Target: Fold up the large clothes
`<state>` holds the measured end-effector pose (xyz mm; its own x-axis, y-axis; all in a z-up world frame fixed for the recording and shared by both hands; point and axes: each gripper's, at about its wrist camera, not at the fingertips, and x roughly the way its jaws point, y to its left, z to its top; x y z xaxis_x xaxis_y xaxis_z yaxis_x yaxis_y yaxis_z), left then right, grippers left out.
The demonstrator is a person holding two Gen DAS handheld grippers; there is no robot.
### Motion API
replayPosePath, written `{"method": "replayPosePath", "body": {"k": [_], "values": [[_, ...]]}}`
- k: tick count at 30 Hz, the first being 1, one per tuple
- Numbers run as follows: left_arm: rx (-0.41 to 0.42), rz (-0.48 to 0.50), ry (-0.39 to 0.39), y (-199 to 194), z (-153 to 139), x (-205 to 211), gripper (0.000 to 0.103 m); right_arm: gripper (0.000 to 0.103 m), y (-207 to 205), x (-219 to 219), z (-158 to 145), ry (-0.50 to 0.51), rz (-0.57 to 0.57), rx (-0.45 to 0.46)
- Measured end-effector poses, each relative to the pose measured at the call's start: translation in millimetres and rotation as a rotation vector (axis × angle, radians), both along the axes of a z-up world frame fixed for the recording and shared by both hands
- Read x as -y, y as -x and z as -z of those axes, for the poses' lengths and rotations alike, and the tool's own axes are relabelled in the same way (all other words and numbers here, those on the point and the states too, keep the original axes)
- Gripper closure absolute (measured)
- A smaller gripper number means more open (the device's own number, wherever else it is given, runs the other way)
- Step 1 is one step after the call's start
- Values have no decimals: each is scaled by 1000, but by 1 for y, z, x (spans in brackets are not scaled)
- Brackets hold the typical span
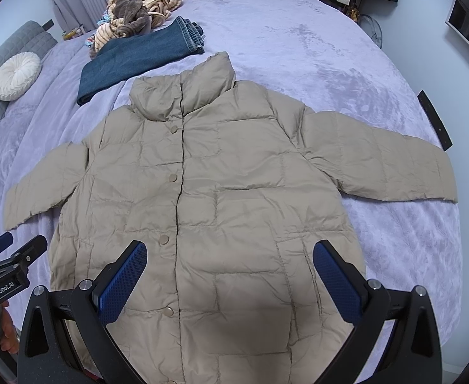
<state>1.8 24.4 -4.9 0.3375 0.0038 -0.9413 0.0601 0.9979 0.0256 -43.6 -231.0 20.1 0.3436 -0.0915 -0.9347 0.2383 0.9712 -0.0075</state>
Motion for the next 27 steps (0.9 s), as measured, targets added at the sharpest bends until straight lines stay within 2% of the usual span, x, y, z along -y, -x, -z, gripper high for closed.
{"method": "replayPosePath", "body": {"k": [15,21,25,27], "values": [[-39,-41,25,-6,13,-19,0,0,-5,-17,6,31,-31,-16],[-61,-42,39,-9,29,-36,0,0,-11,-25,14,0,-17,-17],[-89,-82,96,-12,44,-63,0,0,-17,-36,24,-15,-10,-29],[-95,-92,159,-14,52,-80,0,0,-21,-44,29,-33,-18,-29]]}}
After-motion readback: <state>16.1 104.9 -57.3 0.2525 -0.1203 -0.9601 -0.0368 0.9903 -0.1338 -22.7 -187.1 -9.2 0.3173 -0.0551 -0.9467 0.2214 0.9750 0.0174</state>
